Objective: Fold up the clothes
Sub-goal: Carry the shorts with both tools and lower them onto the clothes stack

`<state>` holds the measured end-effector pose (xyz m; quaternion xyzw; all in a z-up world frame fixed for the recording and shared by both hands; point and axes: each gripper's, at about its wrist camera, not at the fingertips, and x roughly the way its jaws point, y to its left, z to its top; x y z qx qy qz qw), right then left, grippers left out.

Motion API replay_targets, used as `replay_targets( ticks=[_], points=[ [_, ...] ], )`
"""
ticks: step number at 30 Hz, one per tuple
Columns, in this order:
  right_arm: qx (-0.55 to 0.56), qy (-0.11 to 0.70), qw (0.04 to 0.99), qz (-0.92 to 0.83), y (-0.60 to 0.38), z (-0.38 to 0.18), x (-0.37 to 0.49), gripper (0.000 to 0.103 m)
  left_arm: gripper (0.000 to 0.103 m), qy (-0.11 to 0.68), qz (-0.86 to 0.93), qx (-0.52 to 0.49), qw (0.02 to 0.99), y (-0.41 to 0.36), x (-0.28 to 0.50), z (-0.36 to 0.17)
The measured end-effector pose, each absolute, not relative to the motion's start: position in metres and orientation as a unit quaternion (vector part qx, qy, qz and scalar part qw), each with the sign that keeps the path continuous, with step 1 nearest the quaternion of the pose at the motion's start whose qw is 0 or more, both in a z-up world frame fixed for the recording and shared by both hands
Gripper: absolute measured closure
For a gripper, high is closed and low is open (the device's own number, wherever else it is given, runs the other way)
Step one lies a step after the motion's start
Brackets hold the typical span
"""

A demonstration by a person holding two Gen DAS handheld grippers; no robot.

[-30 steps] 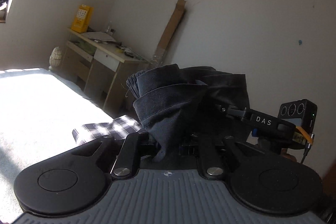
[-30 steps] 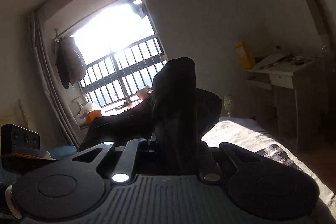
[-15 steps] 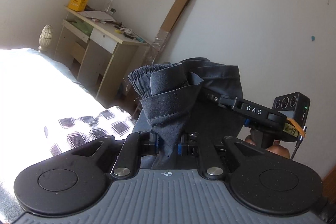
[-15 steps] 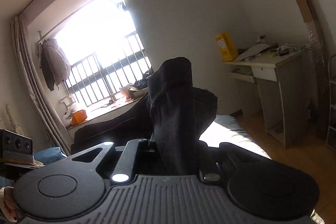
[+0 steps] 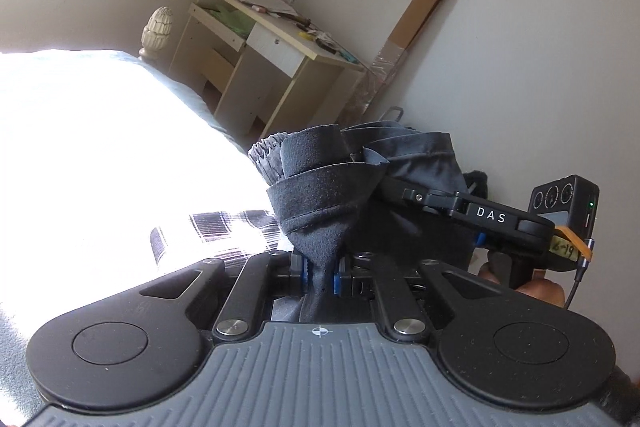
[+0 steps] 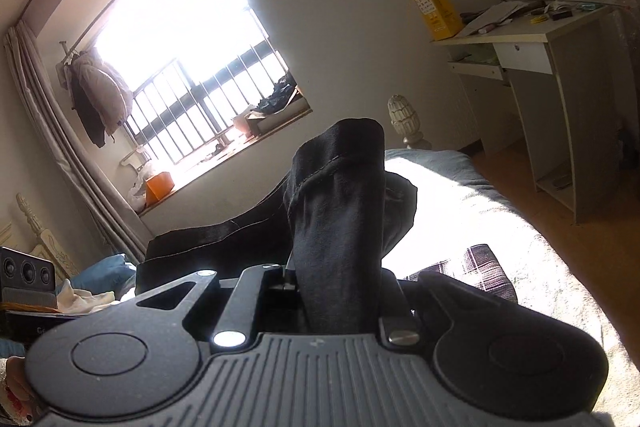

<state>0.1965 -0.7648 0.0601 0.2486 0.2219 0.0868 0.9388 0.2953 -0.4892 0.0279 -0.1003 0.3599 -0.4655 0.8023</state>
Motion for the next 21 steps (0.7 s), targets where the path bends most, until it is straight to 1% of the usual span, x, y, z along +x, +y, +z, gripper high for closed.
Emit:
replay_targets(
  ticks=[4, 5, 7, 8, 9, 10, 11, 12, 13, 15, 16, 17, 21],
  points=[
    [0.242, 0.262, 0.930, 0.087, -0.761, 0.033, 0.231, 0.088, 0.095, 0.376, -0.444, -0.095, 0.808, -0.490, 0.318, 0.008],
    [0.244, 0.271, 0.927, 0.084, -0.760, 0.026, 0.238, 0.085, 0.095, 0.380, -0.439, -0.094, 0.809, -0.490, 0.323, 0.002],
    [0.247, 0.289, 0.923, 0.066, -0.761, 0.013, 0.251, 0.076, 0.094, 0.395, -0.430, -0.097, 0.806, -0.491, 0.334, -0.011],
    [0.251, 0.293, 0.921, 0.050, -0.762, 0.008, 0.254, 0.061, 0.090, 0.404, -0.423, -0.106, 0.804, -0.490, 0.339, -0.017],
    [0.254, 0.298, 0.920, 0.034, -0.763, 0.003, 0.257, 0.049, 0.083, 0.412, -0.417, -0.116, 0.802, -0.489, 0.343, -0.022],
    [0.256, 0.298, 0.919, 0.021, -0.765, 0.001, 0.258, 0.046, 0.081, 0.421, -0.411, -0.127, 0.799, -0.486, 0.347, -0.026],
    [0.258, 0.291, 0.921, 0.012, -0.768, 0.002, 0.256, 0.044, 0.075, 0.428, -0.406, -0.137, 0.796, -0.484, 0.349, -0.029],
    [0.260, 0.282, 0.923, 0.003, -0.771, 0.004, 0.254, 0.044, 0.070, 0.429, -0.404, -0.143, 0.795, -0.481, 0.350, -0.030],
    [0.264, 0.265, 0.927, -0.013, -0.776, 0.007, 0.248, 0.042, 0.068, 0.431, -0.401, -0.147, 0.795, -0.479, 0.350, -0.030],
    [0.264, 0.212, 0.939, -0.065, -0.791, 0.017, 0.228, 0.036, 0.054, 0.432, -0.394, -0.155, 0.796, -0.473, 0.349, -0.028],
    [0.257, 0.185, 0.943, -0.100, -0.796, 0.022, 0.213, 0.036, 0.050, 0.431, -0.385, -0.162, 0.800, -0.468, 0.349, -0.027],
    [0.251, 0.160, 0.945, -0.134, -0.802, 0.026, 0.198, 0.035, 0.043, 0.430, -0.374, -0.170, 0.804, -0.463, 0.350, -0.025],
    [0.307, 0.112, 0.925, -0.193, -0.820, 0.024, 0.130, 0.035, 0.038, 0.420, -0.350, -0.206, 0.812, -0.435, 0.348, -0.019]
  ],
)
